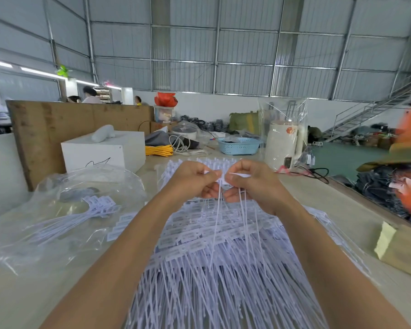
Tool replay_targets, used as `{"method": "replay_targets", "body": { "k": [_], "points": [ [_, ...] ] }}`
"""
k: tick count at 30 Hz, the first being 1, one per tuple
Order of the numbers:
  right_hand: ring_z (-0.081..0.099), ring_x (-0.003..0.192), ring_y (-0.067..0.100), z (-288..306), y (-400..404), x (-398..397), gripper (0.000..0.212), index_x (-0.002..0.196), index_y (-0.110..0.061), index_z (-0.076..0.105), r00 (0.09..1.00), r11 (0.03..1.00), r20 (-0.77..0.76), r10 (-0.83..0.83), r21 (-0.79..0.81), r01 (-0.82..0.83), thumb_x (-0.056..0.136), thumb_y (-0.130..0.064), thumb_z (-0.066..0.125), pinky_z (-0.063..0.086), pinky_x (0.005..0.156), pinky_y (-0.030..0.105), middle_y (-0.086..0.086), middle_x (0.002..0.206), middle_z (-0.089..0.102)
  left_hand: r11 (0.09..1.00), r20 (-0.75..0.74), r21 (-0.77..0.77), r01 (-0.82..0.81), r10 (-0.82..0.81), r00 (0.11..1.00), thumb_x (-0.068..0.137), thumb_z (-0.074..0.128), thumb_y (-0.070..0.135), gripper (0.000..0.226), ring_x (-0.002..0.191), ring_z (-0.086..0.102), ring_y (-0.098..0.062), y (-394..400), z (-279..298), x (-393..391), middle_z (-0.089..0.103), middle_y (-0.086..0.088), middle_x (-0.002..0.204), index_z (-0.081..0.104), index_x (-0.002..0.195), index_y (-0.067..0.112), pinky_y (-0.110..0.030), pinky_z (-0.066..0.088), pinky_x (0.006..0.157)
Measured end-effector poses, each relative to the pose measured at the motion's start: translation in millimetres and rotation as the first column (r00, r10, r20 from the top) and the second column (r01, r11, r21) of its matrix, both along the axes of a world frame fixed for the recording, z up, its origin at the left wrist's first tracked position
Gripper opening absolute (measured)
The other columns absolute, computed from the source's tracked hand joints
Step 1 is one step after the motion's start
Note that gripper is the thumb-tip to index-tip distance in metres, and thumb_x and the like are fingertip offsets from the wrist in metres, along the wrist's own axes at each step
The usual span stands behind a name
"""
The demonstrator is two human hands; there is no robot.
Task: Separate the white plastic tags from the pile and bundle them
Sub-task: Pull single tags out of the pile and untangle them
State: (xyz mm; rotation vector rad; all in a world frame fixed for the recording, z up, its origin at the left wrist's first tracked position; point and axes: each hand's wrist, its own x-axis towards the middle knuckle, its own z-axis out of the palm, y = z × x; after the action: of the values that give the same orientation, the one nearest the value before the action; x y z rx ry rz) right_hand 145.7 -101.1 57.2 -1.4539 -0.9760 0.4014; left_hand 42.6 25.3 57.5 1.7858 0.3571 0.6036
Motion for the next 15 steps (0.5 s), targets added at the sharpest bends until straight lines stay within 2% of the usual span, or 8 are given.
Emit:
{"method": "replay_targets", "body": {
  "k": [4, 8, 12, 15],
  "points": [
    [0.069, 0.059, 0.024, -0.3, 0.6, -1.9, 0.007, 0.083, -0.006, 0.059, 0.997, 0.999, 0.066, -0.027, -0.023, 0.029, 0.087, -0.005, 0.064, 0.060, 0.059, 0.035, 0.010, 0.081, 0.064, 0.999, -0.001, 0.018, -0.042, 0.042, 0.999, 0.090, 0.064, 0.018, 0.019, 0.048, 0.062, -0.009, -4.0, -1.2, 1.3, 0.069, -0.003, 0.059, 0.062, 0.082, 0.001, -0.017, 0.051, 0.048],
    [0.064, 0.051, 0.016, -1.2, 0.8, -4.8, 0.003, 0.085, -0.004, 0.061, 0.987, 0.998, 0.150, -0.064, -0.005, 0.065, 0.088, -0.003, 0.063, 0.059, 0.057, 0.033, 0.006, 0.072, 0.062, 0.992, -0.011, 0.070, -0.100, 0.101, 0.995, 0.094, 0.058, 0.021, 0.022, 0.037, 0.050, -0.004, -10.2, -2.7, 2.9, 0.061, -0.001, 0.056, 0.053, 0.075, 0.011, -0.014, 0.036, 0.039],
    [0.055, 0.041, 0.009, -2.1, 1.8, -6.3, 0.012, 0.077, -0.007, 0.061, 0.938, 0.987, 0.307, -0.159, 0.021, 0.161, 0.084, 0.002, 0.064, 0.048, 0.047, 0.021, 0.000, 0.063, 0.057, 0.996, -0.041, -0.087, -0.018, 0.014, 0.999, 0.096, 0.053, 0.017, 0.025, 0.034, 0.033, -0.010, -14.3, -1.7, 2.9, 0.052, 0.001, 0.046, 0.047, 0.072, 0.013, -0.015, 0.022, 0.039],
    [0.054, 0.045, 0.003, -3.1, 4.5, -8.4, 0.024, 0.068, -0.016, 0.058, 0.884, 0.979, 0.425, -0.196, 0.030, 0.203, 0.082, 0.002, 0.066, 0.050, 0.052, 0.027, -0.008, 0.062, 0.055, 0.970, -0.051, -0.236, 0.053, -0.067, 0.996, 0.096, 0.049, 0.011, 0.031, 0.034, 0.023, -0.008, -13.7, 2.2, -0.6, 0.043, 0.003, 0.041, 0.039, 0.068, 0.015, -0.015, 0.016, 0.039]
  ]
}}
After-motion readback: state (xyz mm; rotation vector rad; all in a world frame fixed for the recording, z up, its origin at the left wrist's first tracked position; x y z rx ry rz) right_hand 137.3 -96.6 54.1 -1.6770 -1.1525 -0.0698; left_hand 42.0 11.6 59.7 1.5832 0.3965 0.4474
